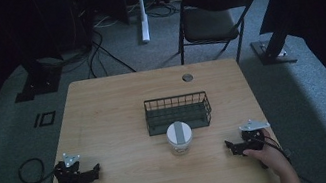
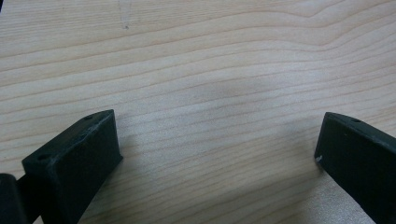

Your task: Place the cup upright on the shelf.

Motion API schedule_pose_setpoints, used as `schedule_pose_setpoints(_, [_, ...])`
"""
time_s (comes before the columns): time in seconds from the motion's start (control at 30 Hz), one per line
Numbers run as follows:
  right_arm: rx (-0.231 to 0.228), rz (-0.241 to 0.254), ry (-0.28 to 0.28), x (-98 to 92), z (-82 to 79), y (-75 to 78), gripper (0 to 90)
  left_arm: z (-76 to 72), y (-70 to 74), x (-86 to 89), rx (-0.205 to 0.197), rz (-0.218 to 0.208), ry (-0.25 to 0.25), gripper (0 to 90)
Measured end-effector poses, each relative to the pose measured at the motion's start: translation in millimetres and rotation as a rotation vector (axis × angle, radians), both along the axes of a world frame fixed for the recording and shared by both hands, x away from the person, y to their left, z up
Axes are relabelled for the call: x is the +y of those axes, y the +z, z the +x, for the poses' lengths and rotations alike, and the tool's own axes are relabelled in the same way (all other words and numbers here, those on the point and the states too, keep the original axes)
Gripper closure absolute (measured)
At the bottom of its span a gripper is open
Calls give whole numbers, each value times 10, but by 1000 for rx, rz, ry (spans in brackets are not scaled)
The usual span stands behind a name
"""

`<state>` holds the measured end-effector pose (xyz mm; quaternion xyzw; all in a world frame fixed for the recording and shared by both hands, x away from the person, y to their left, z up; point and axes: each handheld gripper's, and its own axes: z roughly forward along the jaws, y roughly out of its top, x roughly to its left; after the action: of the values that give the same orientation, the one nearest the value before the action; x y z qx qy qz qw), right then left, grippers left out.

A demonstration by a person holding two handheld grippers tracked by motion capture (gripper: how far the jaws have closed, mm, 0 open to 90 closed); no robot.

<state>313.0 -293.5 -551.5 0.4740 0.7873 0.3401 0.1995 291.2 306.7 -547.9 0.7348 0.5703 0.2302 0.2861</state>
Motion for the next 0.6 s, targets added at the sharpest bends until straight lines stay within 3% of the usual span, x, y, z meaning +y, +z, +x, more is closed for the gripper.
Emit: schedule_pose_setpoints(0.6, [-1,-1,14,3,-4,0,109,-4,0,0,0,-1,5,1])
